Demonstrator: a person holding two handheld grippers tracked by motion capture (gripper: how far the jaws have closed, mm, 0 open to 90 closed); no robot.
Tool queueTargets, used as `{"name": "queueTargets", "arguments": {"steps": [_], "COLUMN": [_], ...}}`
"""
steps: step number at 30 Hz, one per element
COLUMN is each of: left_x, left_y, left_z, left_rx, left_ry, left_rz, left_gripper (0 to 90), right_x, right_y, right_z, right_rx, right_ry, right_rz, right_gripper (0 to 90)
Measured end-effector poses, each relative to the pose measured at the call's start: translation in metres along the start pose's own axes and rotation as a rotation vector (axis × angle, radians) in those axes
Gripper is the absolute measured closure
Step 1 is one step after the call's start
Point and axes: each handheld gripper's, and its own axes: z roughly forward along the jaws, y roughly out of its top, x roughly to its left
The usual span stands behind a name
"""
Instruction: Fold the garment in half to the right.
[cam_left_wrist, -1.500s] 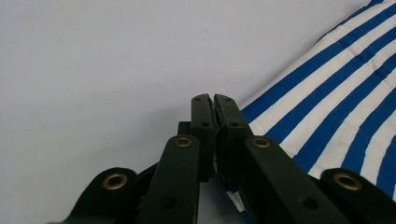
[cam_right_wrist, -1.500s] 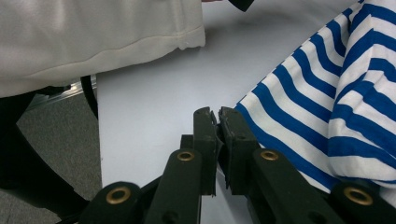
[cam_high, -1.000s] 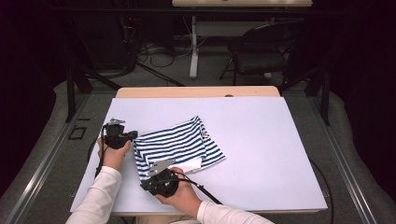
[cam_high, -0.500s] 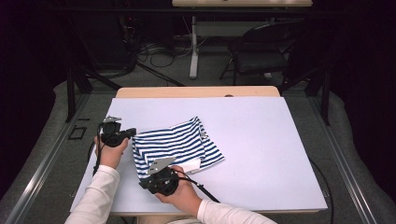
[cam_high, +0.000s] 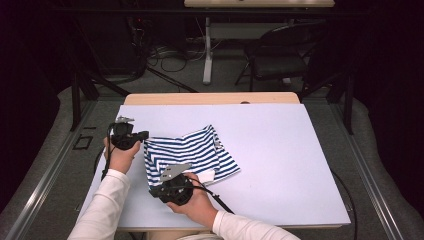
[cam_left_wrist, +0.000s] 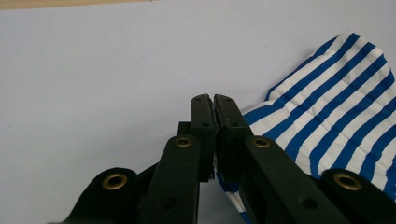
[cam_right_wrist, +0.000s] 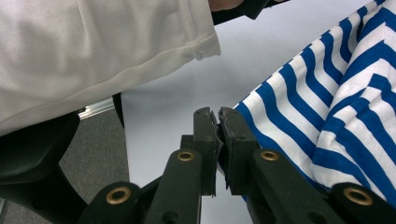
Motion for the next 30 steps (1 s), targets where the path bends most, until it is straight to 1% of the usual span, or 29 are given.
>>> {"name": "queueTargets", "arguments": {"steps": [3,8,11,12,13,15,17,20,23,25,26,28,30], "left_x": [-0.002,-0.004,-0.005,-0.006,-0.006,-0.008,-0.011,-0.015,-0.020,-0.023,-0.024,-0.027,-0.031], "left_y": [0.007,0.017,0.024,0.026,0.028,0.032,0.036,0.041,0.046,0.050,0.052,0.056,0.060], "left_z": [-0.001,0.001,0.003,0.004,0.004,0.004,0.006,0.009,0.010,0.010,0.011,0.013,0.015], "left_rx": [0.005,0.022,0.032,0.029,0.030,0.033,0.030,0.034,0.037,0.035,0.036,0.037,0.039], "left_ry": [0.011,0.021,0.018,0.016,0.014,0.012,0.016,0.016,0.025,0.027,0.027,0.023,0.028], "left_rz": [0.011,0.014,0.008,-0.001,-0.001,-0.008,-0.014,-0.022,-0.014,-0.015,-0.008,-0.008,-0.004], "left_gripper": [87.5,87.5,87.5,87.5,87.5,87.4,87.5,87.4,87.4,87.5,87.4,87.4,87.4], "right_x": [-0.002,-0.004,-0.007,-0.008,-0.009,-0.011,-0.013,-0.014,-0.016,-0.018,-0.019,-0.021,-0.024], "right_y": [0.004,0.010,0.011,0.012,0.013,0.014,0.016,0.017,0.019,0.020,0.021,0.021,0.022], "right_z": [-0.003,-0.006,-0.010,-0.012,-0.014,-0.018,-0.022,-0.029,-0.036,-0.041,-0.043,-0.048,-0.053], "right_rx": [-0.011,-0.030,-0.044,-0.052,-0.059,-0.070,-0.080,-0.096,-0.119,-0.133,-0.138,-0.147,-0.159], "right_ry": [-0.002,-0.009,-0.018,-0.022,-0.022,-0.029,-0.029,-0.037,-0.044,-0.043,-0.044,-0.048,-0.053], "right_rz": [-0.002,0.002,0.010,0.012,0.019,0.018,0.029,0.032,0.035,0.044,0.048,0.051,0.056], "right_gripper": [85.8,85.8,85.8,85.8,85.8,85.8,85.9,85.9,85.9,85.9,85.8,85.9,85.9]}}
